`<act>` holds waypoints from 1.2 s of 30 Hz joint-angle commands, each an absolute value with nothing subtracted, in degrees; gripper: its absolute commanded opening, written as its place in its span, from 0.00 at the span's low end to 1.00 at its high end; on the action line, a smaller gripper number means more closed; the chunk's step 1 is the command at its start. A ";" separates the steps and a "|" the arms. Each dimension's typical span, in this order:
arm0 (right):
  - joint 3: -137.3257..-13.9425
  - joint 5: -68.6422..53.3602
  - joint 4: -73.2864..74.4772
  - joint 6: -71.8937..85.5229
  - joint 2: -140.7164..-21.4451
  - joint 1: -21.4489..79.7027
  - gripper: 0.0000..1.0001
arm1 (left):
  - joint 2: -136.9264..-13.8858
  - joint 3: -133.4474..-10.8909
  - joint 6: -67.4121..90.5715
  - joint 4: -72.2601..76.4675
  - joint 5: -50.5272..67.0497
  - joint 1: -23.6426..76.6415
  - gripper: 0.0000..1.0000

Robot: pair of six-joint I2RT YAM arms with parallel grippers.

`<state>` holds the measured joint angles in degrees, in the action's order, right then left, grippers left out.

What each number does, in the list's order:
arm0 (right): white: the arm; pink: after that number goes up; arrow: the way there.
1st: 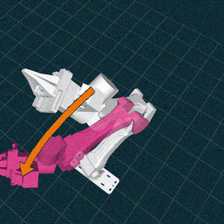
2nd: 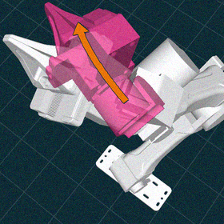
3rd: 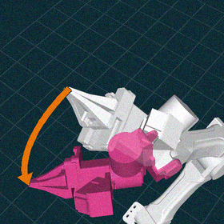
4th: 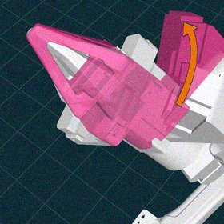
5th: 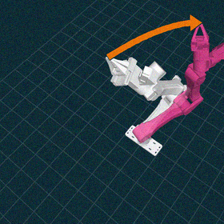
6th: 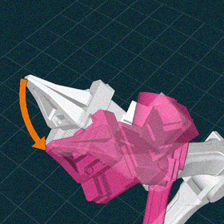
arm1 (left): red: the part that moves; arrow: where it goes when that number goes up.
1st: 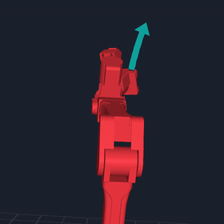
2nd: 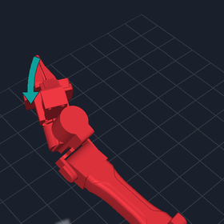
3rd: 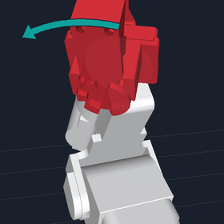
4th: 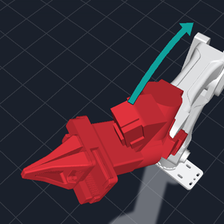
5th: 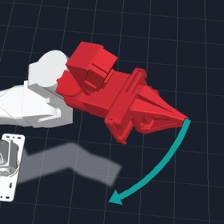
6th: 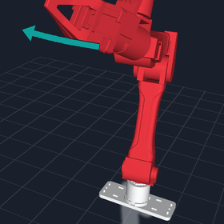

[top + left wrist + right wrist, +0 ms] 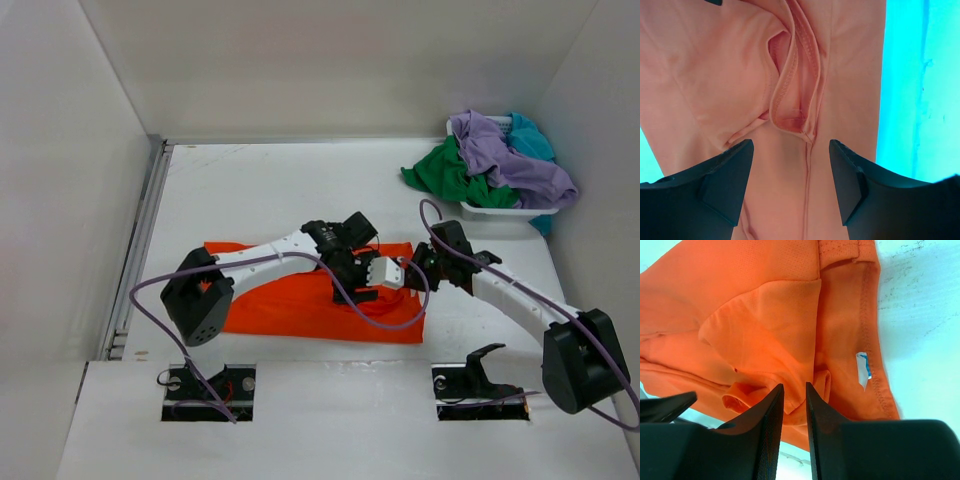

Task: Fold and stack the t-shirts
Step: Fold the other side of the tshirt into a rectangle

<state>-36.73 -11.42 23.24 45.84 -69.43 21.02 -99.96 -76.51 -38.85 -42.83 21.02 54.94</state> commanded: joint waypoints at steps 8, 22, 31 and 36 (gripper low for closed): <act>-36.92 -11.25 21.36 45.44 -67.59 20.61 0.29 | -103.53 -73.74 -39.55 -36.13 16.35 56.03 0.60; -32.17 -8.71 26.71 45.97 -58.46 19.55 0.28 | -105.21 -74.00 -35.87 -34.72 14.68 53.49 0.06; -29.36 -7.21 30.24 47.99 -52.91 20.17 0.26 | -104.32 -73.13 -31.91 -32.79 15.03 47.86 0.08; -30.67 -7.03 29.62 47.64 -54.67 20.96 0.26 | -106.26 -73.04 -31.64 -32.52 14.41 48.29 0.35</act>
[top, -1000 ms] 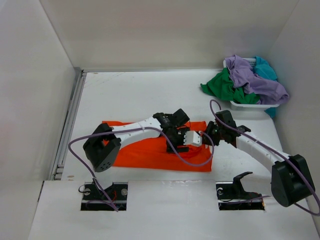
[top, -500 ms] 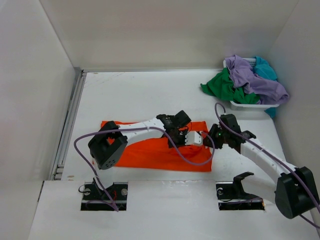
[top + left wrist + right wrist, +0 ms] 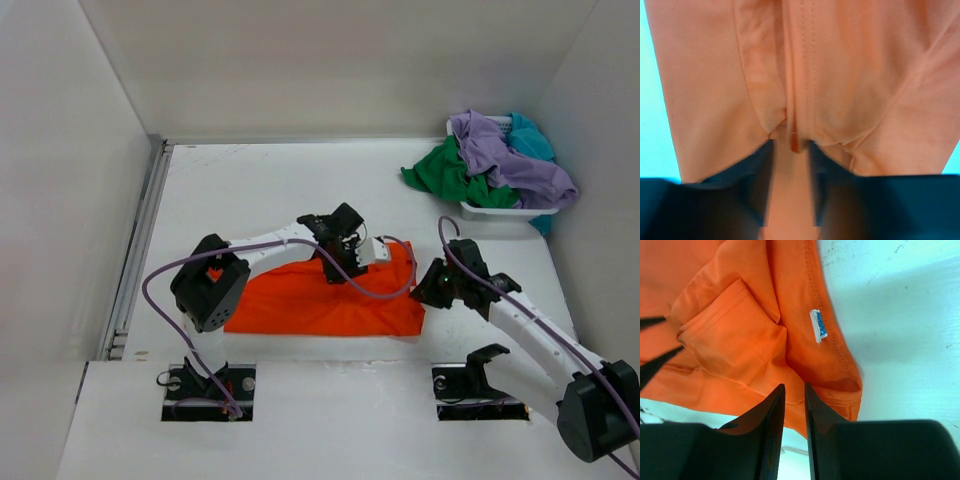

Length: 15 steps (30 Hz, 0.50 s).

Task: Fold and stack the t-shirts
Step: Fold the other side of the tshirt into a rectangle

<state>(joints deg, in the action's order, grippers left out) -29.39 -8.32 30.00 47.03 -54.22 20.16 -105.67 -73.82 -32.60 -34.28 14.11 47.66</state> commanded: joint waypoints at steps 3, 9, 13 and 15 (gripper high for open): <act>-31.55 -6.33 30.23 47.02 -54.93 21.05 0.26 | -106.26 -73.13 -31.20 -32.34 14.41 48.73 0.54; -31.46 -3.08 33.39 47.55 -53.97 21.22 0.30 | -103.02 -74.44 -30.32 -31.38 10.64 47.86 0.59; -31.55 -0.09 36.03 50.27 -51.77 23.59 0.36 | -97.40 -75.67 -30.23 -32.52 10.19 45.14 0.62; -31.29 1.40 37.43 52.63 -50.89 25.96 0.41 | -93.62 -75.85 -30.50 -33.31 10.72 42.51 0.64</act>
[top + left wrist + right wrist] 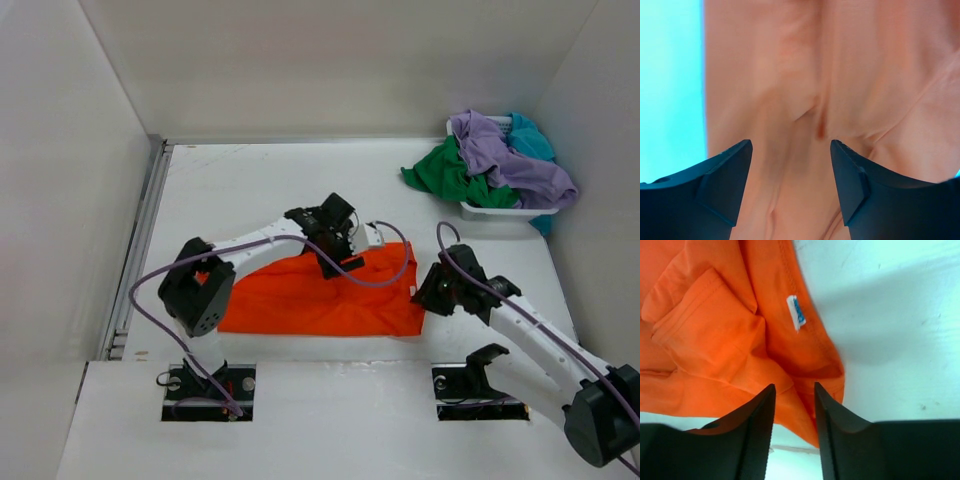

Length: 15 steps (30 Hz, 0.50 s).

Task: Fold and stack the t-shirts
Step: Fold the other side of the tshirt into a rectangle

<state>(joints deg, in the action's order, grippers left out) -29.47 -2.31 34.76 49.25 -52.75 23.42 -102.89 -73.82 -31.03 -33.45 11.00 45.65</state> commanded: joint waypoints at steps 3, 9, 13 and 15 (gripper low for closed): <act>-30.15 3.25 38.84 56.68 -50.45 30.00 0.46 | -90.10 -76.55 -30.76 -37.16 11.33 36.54 0.64; -27.60 3.52 37.36 63.10 -52.38 35.02 0.51 | -88.33 -70.24 -35.32 -37.62 10.91 17.48 0.65; -25.49 3.52 34.90 65.12 -54.05 35.20 0.52 | -92.53 -66.98 -37.79 -31.48 5.02 5.17 0.65; -24.70 3.52 33.58 65.21 -54.66 34.85 0.52 | -95.52 -66.71 -38.75 -28.49 2.56 0.68 0.65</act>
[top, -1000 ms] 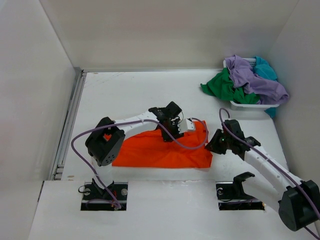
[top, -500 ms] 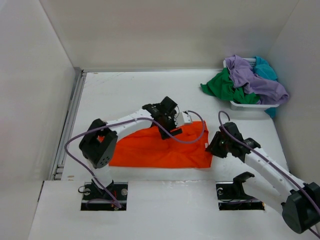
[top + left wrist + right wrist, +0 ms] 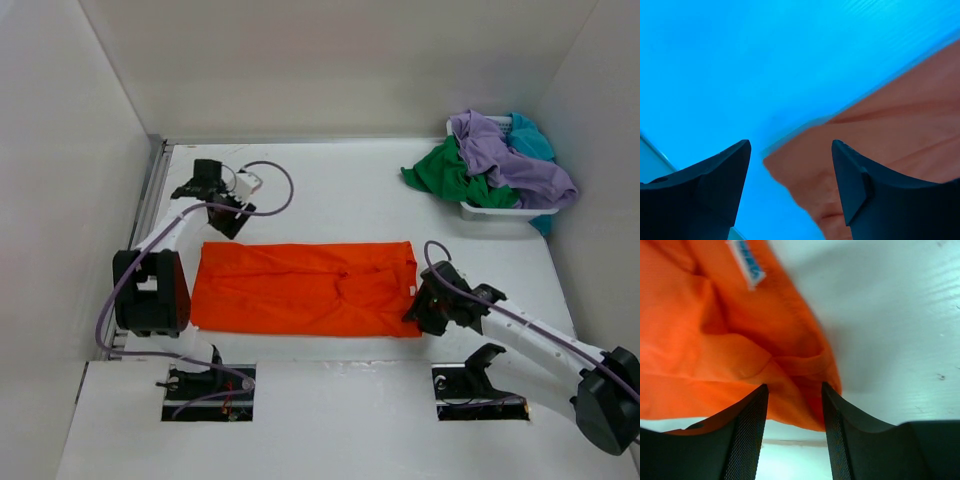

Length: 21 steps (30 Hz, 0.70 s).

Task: Fold and stack the t-shirts
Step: Fold the other side of the tshirt into a rectangle, then rotate the tshirt 90 degrees

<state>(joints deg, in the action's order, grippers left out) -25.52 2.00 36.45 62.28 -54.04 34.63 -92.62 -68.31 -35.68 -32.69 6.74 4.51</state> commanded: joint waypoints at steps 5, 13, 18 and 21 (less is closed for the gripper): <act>-24.70 3.60 30.77 64.60 -57.21 33.00 0.49 | -102.56 -67.41 -40.08 -25.58 -0.17 -3.82 0.64; -27.59 2.29 29.80 62.84 -62.40 32.65 0.27 | -104.77 -64.43 -41.92 -26.01 1.23 -3.65 0.47; -29.35 -2.19 26.90 61.00 -68.36 32.65 0.03 | -103.10 -62.32 -42.89 -28.12 1.23 -4.79 0.29; -33.82 -2.81 26.10 57.85 -73.46 31.34 0.01 | -101.96 -61.70 -42.98 -29.53 1.23 -6.28 0.29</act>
<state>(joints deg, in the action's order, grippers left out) -30.28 -2.33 29.06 61.19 -69.32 32.49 -103.42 -64.18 -41.67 -25.78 0.84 -4.34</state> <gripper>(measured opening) 0.032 0.284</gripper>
